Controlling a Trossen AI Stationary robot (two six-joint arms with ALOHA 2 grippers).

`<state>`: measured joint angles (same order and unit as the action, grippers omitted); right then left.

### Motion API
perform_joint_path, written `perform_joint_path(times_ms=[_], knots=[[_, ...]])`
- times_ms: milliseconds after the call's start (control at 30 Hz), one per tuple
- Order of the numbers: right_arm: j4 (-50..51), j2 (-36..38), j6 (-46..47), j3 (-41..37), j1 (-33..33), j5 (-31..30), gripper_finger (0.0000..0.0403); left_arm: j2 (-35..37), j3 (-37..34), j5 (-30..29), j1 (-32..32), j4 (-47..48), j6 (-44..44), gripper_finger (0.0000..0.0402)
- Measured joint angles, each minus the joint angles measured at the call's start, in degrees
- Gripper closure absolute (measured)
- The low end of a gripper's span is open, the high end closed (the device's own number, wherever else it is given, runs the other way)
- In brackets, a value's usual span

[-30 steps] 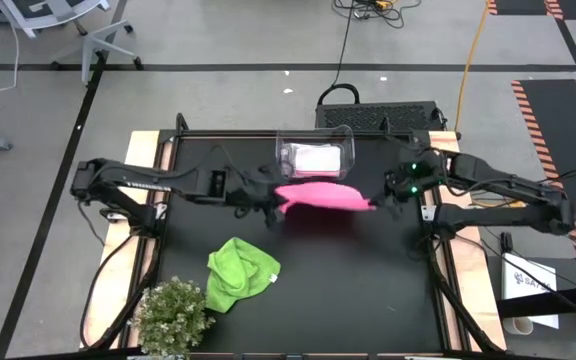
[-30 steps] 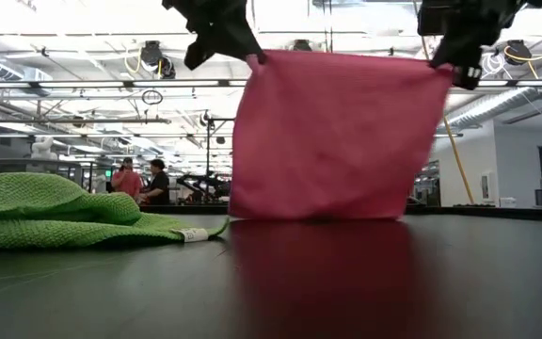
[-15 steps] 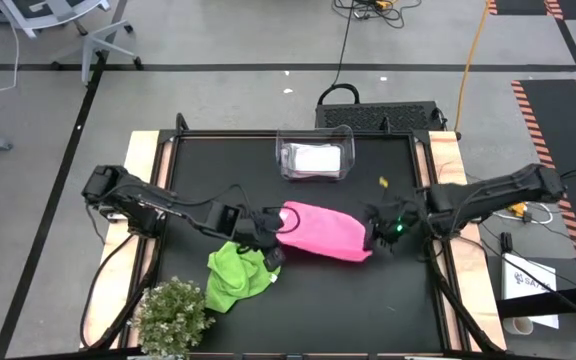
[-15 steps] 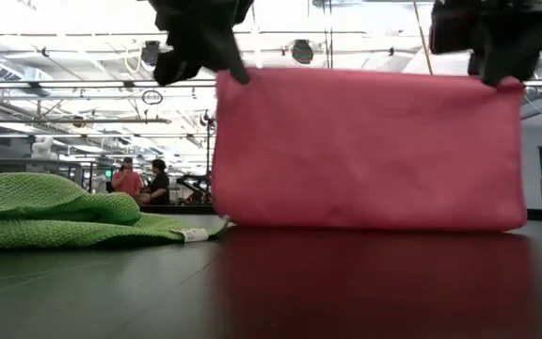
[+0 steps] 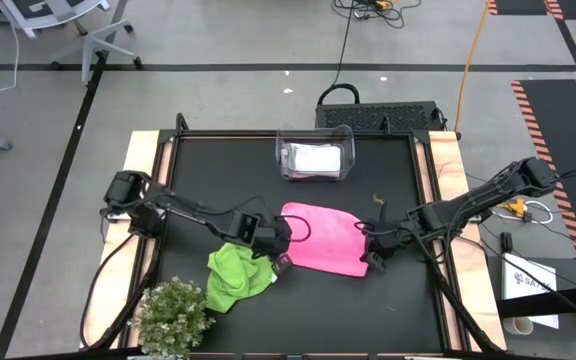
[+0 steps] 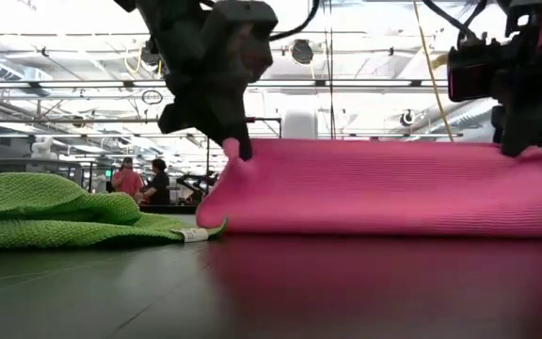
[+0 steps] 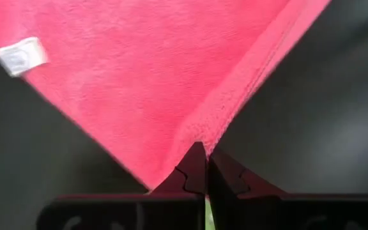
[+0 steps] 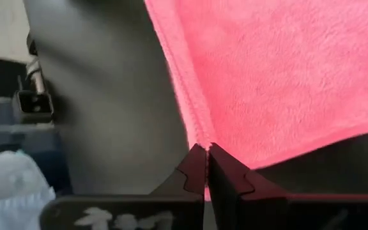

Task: Fold microfiber towels
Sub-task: Fold the pink microfiber cloth

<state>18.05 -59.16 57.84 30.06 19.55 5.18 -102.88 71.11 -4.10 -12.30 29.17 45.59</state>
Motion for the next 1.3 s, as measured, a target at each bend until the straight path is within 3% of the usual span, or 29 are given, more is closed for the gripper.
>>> perform_joint_path(times_ms=[400, 733, 1167, 1300], knots=[[3.5, 0.0, -0.5, 0.0, -0.4, -14.1, 0.0403, 0.3, 0.0, -1.5, 8.6, -2.1, -9.2, 0.0395], [6.8, 0.0, -1.8, 0.0, -5.7, -18.5, 0.0403, 0.0, 0.0, -3.4, 13.0, -2.3, -15.2, 0.0398], [6.6, 0.0, -3.0, 0.0, -8.9, -18.4, 0.0403, -5.8, 0.0, -3.4, 16.3, -2.8, -18.9, 0.0396], [7.1, 0.0, -3.5, 0.1, -9.4, -18.3, 0.0396, -5.9, 0.0, -3.5, 17.3, -2.6, -21.1, 0.0376]])
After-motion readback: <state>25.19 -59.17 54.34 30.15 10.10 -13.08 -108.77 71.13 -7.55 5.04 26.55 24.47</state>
